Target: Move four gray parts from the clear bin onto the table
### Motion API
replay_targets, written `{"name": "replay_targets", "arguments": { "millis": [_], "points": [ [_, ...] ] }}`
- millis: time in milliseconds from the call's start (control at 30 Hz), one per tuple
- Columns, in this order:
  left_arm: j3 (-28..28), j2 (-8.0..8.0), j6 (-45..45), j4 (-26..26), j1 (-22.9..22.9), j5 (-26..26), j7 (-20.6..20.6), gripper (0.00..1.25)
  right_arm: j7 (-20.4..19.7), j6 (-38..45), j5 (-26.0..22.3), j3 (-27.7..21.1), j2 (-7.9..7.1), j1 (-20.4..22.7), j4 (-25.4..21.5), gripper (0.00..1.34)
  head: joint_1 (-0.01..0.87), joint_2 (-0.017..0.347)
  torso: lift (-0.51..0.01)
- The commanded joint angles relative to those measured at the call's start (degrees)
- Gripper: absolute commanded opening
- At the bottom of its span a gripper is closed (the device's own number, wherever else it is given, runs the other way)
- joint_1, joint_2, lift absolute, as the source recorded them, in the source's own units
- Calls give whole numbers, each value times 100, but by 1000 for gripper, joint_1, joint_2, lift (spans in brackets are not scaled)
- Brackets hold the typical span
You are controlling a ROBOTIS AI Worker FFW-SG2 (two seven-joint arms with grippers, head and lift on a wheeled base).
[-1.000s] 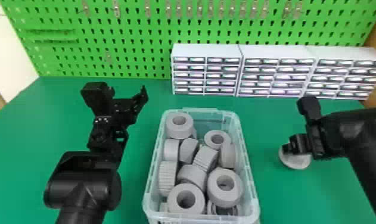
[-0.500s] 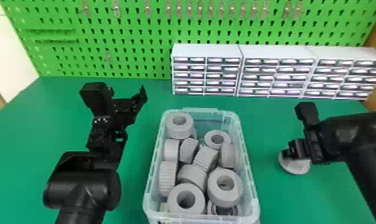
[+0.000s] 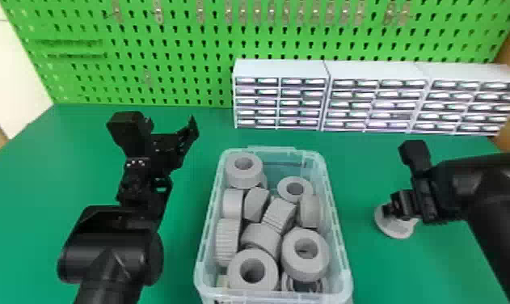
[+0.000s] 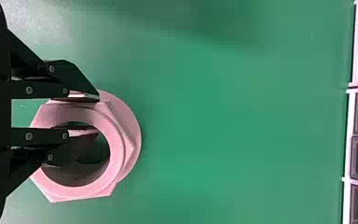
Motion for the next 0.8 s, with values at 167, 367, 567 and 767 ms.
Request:
{"name": "replay_targets", "arguments": {
  "millis": [167,367,567,767],
  "points": [
    [5,0,0,0,31,9,0,966,44,-10,0,13,-3,8,31,451,693,72,-52],
    [5,0,0,0,58,9,0,966,88,43,9,110,-11,-10,-31,618,693,72,-52],
    [-4,-9,0,0,58,9,0,966,97,254,141,136,-11,16,-365,693,693,72,-52],
    [-12,0,0,-9,66,18,0,966,106,649,229,145,-11,-19,-787,700,693,72,-52]
  ]
}}
